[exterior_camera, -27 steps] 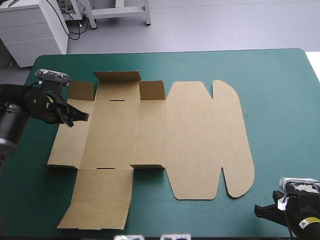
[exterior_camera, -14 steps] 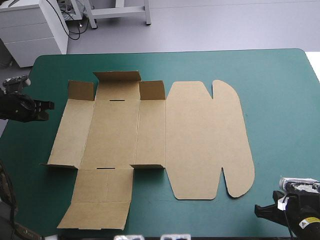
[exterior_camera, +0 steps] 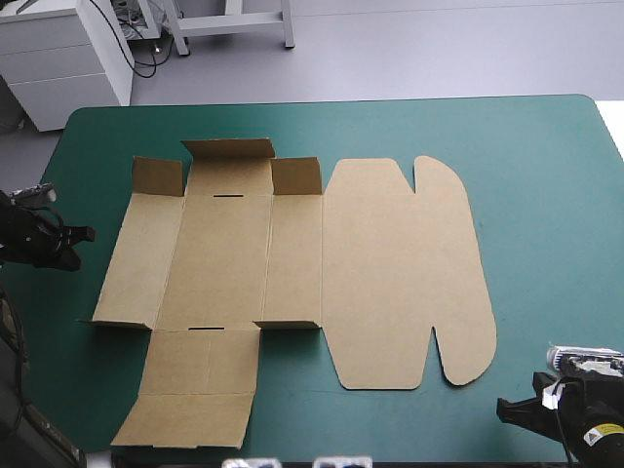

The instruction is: Fold the box

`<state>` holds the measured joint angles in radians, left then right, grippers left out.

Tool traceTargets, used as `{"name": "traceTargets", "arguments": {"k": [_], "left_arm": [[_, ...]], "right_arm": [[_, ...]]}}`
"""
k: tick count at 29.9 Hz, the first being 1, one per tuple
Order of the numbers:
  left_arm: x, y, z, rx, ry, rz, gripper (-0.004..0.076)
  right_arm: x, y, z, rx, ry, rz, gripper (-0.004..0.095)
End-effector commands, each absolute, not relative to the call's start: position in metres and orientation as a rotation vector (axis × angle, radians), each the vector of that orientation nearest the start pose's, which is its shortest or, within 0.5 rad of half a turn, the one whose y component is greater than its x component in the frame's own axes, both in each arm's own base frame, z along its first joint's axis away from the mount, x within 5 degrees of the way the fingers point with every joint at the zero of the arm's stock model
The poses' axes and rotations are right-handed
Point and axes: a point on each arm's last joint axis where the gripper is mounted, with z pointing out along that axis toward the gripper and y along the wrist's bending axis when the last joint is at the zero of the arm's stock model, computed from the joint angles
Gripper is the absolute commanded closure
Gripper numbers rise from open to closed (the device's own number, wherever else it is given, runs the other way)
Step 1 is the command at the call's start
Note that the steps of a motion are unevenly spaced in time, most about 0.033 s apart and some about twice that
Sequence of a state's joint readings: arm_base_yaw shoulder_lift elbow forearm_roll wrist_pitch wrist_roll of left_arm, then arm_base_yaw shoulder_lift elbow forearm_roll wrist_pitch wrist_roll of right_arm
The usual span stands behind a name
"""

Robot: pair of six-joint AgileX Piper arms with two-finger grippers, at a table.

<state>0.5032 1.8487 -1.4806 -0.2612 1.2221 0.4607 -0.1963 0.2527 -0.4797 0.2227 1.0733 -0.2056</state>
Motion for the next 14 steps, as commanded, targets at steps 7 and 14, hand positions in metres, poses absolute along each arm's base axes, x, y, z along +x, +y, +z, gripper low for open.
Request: {"name": "traceTargets", "arguments": {"k": [7,14], "left_arm": [[0.332,0.145,0.273,-0.285,2.866,-0.447,0.073],[0.336,0.141,0.276,-0.288,2.822,-0.526,0.073]], "right_arm": [[0.04,0.01,0.279,0.024,2.233,0.066,0.0922],[0.04,0.01,0.279,0.024,2.233,0.066,0.0922]]}}
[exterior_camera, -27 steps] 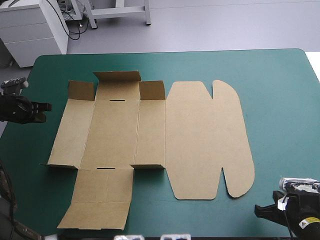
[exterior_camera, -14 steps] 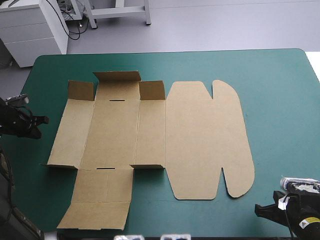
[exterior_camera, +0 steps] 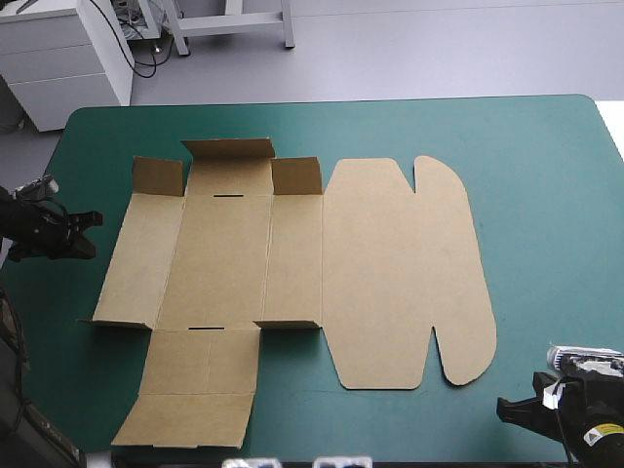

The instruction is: Fold the box

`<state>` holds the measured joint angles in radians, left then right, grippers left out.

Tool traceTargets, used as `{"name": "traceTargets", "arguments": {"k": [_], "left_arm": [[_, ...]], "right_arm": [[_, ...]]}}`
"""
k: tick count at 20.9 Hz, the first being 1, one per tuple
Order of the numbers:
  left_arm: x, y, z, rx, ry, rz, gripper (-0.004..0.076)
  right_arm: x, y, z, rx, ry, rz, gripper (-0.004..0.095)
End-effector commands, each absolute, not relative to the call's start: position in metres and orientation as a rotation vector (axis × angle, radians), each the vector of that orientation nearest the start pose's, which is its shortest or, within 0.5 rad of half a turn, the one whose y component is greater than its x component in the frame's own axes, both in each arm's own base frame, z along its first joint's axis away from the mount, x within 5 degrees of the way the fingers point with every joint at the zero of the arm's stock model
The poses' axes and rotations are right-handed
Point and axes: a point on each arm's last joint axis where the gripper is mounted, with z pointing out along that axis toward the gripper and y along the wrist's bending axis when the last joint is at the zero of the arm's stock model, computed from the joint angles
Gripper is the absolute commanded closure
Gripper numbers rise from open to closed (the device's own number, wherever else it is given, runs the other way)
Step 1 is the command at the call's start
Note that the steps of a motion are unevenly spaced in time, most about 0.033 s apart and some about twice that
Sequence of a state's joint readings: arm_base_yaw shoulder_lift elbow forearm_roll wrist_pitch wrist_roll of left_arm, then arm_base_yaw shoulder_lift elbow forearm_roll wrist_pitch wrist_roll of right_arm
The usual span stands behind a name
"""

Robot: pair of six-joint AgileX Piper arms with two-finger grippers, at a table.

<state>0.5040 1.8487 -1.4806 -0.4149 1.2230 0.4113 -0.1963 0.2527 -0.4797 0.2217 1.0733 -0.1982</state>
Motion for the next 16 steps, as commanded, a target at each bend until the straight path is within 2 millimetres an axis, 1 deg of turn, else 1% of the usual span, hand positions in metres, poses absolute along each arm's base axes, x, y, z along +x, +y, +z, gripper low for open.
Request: {"name": "traceTargets", "arguments": {"k": [1,3,4,5,6,7,8,9,11,12,13,16], "left_arm": [[0.335,0.141,0.275,-0.285,2.828,-0.515,0.073],[0.335,0.142,0.274,-0.282,2.837,-0.503,0.0716],[0.335,0.142,0.273,-0.286,2.841,-0.504,0.0694],[0.336,0.143,0.27,-0.288,2.848,-0.506,0.0632],[0.337,0.144,0.268,-0.287,2.853,-0.51,0.0587],[0.338,0.144,0.264,-0.289,2.866,-0.518,0.0475],[0.338,0.144,0.264,-0.289,2.867,-0.519,0.0426],[0.337,0.144,0.261,-0.309,2.874,-0.527,0.0322],[0.334,0.141,0.254,-0.331,2.889,-0.561,0.0282],[0.334,0.14,0.252,-0.334,2.892,-0.574,0.0283],[0.332,0.138,0.248,-0.338,2.896,-0.607,0.0289],[0.33,0.128,0.239,-0.3,2.854,-0.747,0.0342]], "right_arm": [[0.04,0.01,0.279,0.024,2.233,0.066,0.0922],[0.04,0.01,0.279,0.024,2.233,0.066,0.0922],[0.04,0.01,0.279,0.024,2.233,0.066,0.0922],[0.04,0.01,0.279,0.024,2.233,0.066,0.0922],[0.04,0.01,0.279,0.024,2.233,0.066,0.0922],[0.04,0.01,0.279,0.024,2.233,0.066,0.0922],[0.04,0.01,0.279,0.024,2.233,0.066,0.0922],[0.04,0.01,0.279,0.024,2.233,0.066,0.0922],[0.04,0.01,0.279,0.024,2.233,0.066,0.0922],[0.04,0.01,0.279,0.024,2.233,0.066,0.0922],[0.04,0.01,0.279,0.024,2.233,0.066,0.0922],[0.04,0.01,0.279,0.024,2.233,0.066,0.0922]]}}
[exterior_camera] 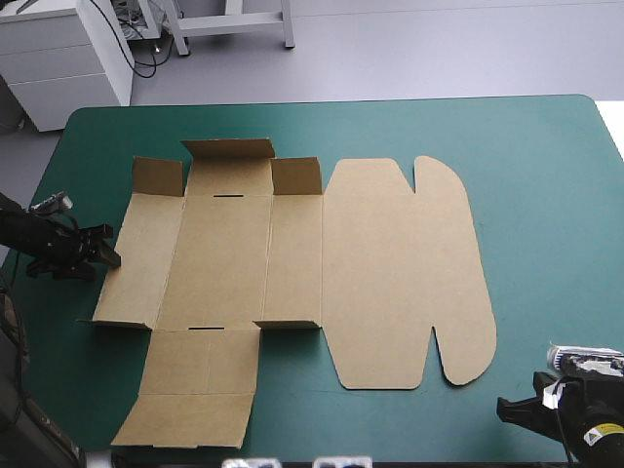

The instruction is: Fold the box

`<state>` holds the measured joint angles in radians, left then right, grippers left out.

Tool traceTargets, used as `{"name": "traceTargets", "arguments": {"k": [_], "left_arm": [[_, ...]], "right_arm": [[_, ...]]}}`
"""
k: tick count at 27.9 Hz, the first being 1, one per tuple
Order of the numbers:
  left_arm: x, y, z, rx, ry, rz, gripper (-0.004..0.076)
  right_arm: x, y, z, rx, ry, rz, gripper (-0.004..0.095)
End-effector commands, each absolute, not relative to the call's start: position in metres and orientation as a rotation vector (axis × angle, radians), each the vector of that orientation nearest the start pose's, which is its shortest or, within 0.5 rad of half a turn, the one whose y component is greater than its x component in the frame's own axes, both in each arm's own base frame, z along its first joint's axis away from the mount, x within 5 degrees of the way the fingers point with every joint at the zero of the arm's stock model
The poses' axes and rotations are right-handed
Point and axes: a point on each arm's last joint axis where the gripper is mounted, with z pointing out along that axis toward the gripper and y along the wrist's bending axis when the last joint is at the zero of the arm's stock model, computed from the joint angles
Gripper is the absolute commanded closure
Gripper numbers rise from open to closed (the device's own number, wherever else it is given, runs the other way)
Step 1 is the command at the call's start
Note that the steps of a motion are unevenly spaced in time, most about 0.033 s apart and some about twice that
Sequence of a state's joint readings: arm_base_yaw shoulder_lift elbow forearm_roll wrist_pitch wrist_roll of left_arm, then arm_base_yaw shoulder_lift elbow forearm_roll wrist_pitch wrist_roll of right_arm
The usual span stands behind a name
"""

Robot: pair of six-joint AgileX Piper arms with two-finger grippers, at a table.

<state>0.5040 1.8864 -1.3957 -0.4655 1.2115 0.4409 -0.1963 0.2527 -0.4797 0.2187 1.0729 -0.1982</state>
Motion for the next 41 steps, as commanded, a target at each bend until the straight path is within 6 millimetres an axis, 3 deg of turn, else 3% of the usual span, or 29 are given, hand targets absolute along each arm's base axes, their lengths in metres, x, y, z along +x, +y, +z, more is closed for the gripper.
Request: {"name": "traceTargets", "arguments": {"k": [1,10,18,24,30,41], "left_arm": [[0.33,0.127,0.237,-0.301,2.846,-0.775,0.0351],[0.326,0.101,0.213,-0.281,2.9,-0.911,0.0363],[0.335,0.068,0.212,-0.127,2.923,-0.947,0.0363],[0.345,0.05,0.218,-0.1,2.792,-1.101,0.0363],[0.354,0.043,0.219,-0.147,2.678,-1.25,0.0363],[0.355,0.044,0.213,-0.161,2.686,-1.265,0.0363]], "right_arm": [[0.04,0.01,0.279,0.024,2.233,0.066,0.0922],[0.04,0.01,0.279,0.024,2.233,0.066,0.0922],[0.04,0.01,0.279,0.024,2.233,0.066,0.0922],[0.04,0.01,0.279,0.024,2.233,0.066,0.0922],[0.04,0.01,0.279,0.024,2.233,0.066,0.0922],[0.04,0.01,0.279,0.024,2.233,0.066,0.0922]]}}
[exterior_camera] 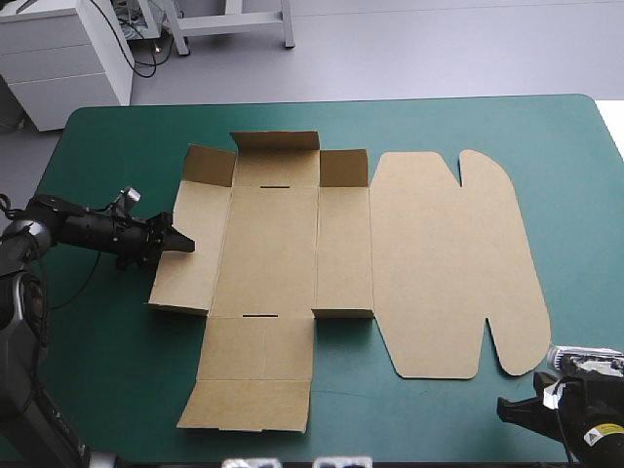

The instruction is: Fold the box

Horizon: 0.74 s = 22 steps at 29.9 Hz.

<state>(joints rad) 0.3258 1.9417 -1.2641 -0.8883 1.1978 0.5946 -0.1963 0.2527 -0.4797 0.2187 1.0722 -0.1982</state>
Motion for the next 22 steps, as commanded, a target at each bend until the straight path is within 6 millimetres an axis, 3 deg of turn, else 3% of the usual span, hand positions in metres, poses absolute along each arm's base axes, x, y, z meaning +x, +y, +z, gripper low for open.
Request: {"name": "traceTargets", "arguments": {"k": [1,15,22], "left_arm": [[0.355,0.044,0.213,-0.161,2.686,-1.265,0.0363],[0.358,0.043,0.214,-0.193,2.647,-1.276,0.0376],[0.363,0.03,0.214,-0.174,2.637,-1.269,0.0376]], "right_arm": [[0.04,0.01,0.279,0.024,2.233,0.066,0.0922],[0.04,0.01,0.279,0.024,2.233,0.066,0.0922],[0.04,0.01,0.279,0.024,2.233,0.066,0.0922]]}}
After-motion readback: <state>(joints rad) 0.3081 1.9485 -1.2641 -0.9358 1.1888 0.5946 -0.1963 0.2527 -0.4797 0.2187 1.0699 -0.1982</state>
